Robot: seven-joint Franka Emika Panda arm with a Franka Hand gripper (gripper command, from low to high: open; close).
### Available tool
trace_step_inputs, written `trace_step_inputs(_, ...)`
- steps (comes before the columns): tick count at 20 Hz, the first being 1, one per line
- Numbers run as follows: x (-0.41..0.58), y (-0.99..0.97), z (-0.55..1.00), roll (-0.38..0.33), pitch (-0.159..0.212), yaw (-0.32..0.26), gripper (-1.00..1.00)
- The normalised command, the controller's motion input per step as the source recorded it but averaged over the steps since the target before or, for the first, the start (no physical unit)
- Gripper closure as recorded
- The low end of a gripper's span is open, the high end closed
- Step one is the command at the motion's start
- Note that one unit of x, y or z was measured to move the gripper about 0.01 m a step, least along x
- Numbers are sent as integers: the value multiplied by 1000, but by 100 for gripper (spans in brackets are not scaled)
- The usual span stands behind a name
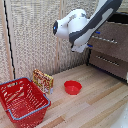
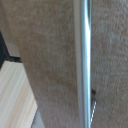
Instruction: Compassionately, move the pinch receptors towards pink recepticle. Embrace the recepticle delicately and rise accordingly. Progress forward guided by applied tension and move towards the highest section of the storage unit. Place the recepticle delicately and shut the storage unit.
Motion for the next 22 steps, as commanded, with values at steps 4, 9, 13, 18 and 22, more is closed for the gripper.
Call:
trace_step_inputs(4, 0, -539, 126, 0, 0, 136, 100)
trace_step_inputs(9, -48, -437, 94, 0, -19, 46, 100)
trace_step_inputs(13, -72, -325, 141, 0, -42, 6, 100)
trace_step_inputs(18, -32, -299, 257, -5, -27, 42, 100)
trace_step_inputs(22, -187, -446, 456, -79, -63, 134, 100)
